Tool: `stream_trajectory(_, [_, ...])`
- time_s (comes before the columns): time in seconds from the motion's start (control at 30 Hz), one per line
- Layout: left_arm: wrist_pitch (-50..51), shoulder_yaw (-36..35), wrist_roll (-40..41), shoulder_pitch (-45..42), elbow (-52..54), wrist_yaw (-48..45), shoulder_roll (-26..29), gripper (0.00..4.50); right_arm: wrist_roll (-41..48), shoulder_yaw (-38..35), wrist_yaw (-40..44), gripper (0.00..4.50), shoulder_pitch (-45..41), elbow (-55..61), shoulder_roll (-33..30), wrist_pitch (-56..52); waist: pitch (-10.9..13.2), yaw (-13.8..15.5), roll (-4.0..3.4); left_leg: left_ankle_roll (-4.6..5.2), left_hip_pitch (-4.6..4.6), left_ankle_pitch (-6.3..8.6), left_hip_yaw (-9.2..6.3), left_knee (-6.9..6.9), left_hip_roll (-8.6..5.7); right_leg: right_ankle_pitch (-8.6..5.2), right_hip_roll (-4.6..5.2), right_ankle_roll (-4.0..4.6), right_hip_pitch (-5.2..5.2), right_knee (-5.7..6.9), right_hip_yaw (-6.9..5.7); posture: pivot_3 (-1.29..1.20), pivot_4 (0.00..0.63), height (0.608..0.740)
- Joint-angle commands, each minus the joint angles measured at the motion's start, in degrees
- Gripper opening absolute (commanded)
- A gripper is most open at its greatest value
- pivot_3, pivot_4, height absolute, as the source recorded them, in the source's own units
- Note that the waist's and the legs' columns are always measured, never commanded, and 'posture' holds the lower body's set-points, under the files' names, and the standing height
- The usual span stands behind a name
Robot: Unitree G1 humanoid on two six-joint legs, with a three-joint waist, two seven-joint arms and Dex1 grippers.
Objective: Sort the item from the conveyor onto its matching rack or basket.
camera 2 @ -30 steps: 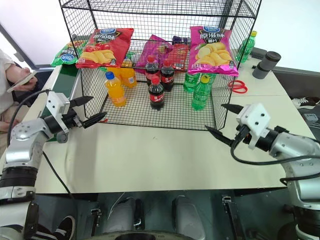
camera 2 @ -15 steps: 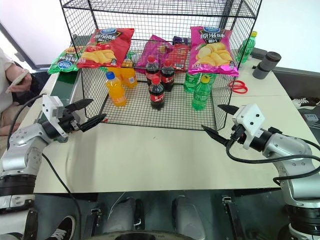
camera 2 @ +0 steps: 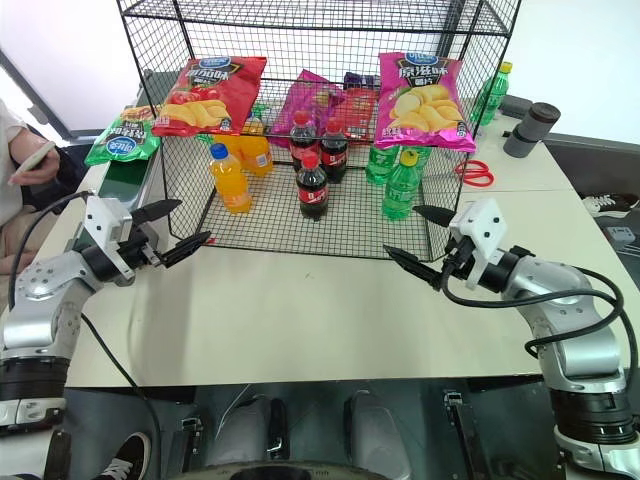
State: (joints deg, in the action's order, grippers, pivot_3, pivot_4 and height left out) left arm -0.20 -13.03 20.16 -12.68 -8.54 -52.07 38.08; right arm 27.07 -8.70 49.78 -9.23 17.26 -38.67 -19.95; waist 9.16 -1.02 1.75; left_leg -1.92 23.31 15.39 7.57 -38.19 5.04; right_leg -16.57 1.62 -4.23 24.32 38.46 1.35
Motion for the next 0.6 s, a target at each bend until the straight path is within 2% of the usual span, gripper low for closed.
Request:
stream_trajectory(0.03, [-3.5,-4.5,-2.3,3.2,2.5,2.7,2.7,4.5,1.3,2.9,1.3,4.43,-1.9,0.6,1.8,-0.2,0.0,-0.1,0.0,0.0,0.0,0.0,0.0,0.02,0.01,0.0,-0.01,0.0,0.01,0.0,0.0,0.0,0.15,0.74])
stream_trajectory(0.3, [-14.3,-12.1,-9.0,12.8,5.6,10.0,5.4,4.5,0.8,10.5,5.4,4.43,-8.8,-4.3,5.8,-0.4,0.0,0.2,0.0,0.02,0.0,0.01,0.04,0.01,0.0,0.0,0.06,0.01,0.03,0.0,-0.01,0.0,0.15,0.74])
stream_trajectory(0.43, [-24.4,-16.6,-19.7,20.7,6.6,16.9,6.6,4.5,-0.2,14.9,7.1,4.43,-12.3,-6.5,9.1,0.2,0.0,0.0,0.02,0.02,0.01,0.02,0.08,0.04,0.01,-0.01,0.06,0.02,0.06,-0.01,-0.02,0.0,0.15,0.74])
stream_trajectory(0.6, [-31.6,-20.2,-32.9,26.9,4.5,26.8,9.3,4.5,-0.1,17.7,10.3,4.43,-14.8,-8.8,10.6,-0.8,0.0,0.4,0.04,0.03,0.02,0.02,0.11,0.08,0.04,-0.01,0.08,0.05,0.1,-0.01,-0.04,0.0,0.15,0.74])
